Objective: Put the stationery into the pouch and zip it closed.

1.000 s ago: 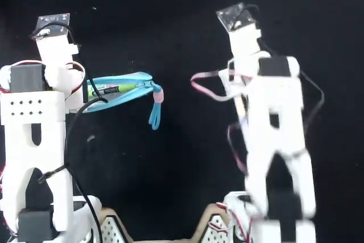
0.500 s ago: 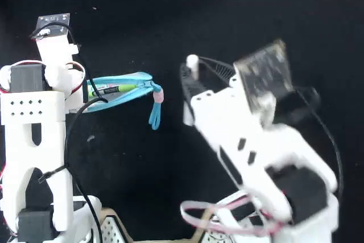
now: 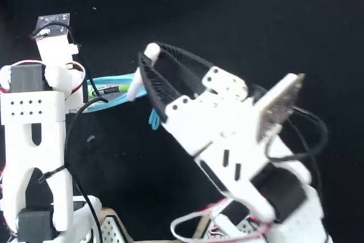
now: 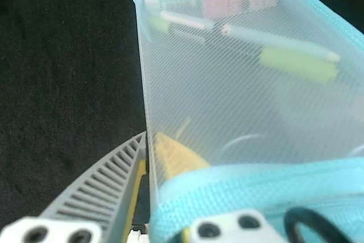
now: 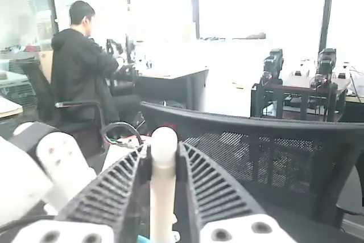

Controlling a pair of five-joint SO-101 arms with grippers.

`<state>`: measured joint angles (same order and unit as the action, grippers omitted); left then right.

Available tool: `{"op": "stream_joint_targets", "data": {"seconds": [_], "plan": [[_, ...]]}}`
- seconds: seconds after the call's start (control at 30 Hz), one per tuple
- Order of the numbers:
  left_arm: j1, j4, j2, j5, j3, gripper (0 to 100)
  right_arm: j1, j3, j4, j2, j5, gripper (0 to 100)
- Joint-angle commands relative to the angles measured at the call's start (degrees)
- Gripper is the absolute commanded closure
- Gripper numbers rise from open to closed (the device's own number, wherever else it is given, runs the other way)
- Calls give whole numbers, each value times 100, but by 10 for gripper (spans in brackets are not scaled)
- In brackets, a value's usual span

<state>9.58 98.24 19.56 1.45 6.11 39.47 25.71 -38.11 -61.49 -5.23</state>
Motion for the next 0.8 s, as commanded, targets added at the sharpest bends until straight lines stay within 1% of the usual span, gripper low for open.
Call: {"op": "stream_joint_targets", "data": {"seconds": [0.0,0.2,0.33,0.6,0.7,0.77], "plan": [[48,79,-53,9,242,970,53,848,1275,-13,-62,987],[48,79,-53,9,242,970,53,2211,2593,-13,-62,987],[48,79,-53,9,242,970,70,2879,3007,-40,-62,987],[48,70,-53,9,242,970,923,3345,2927,-4,-18,986],[48,70,-53,9,242,970,958,3231,2400,-4,-18,968],[48,70,-53,9,242,970,949,3108,1952,-4,-18,911]]}}
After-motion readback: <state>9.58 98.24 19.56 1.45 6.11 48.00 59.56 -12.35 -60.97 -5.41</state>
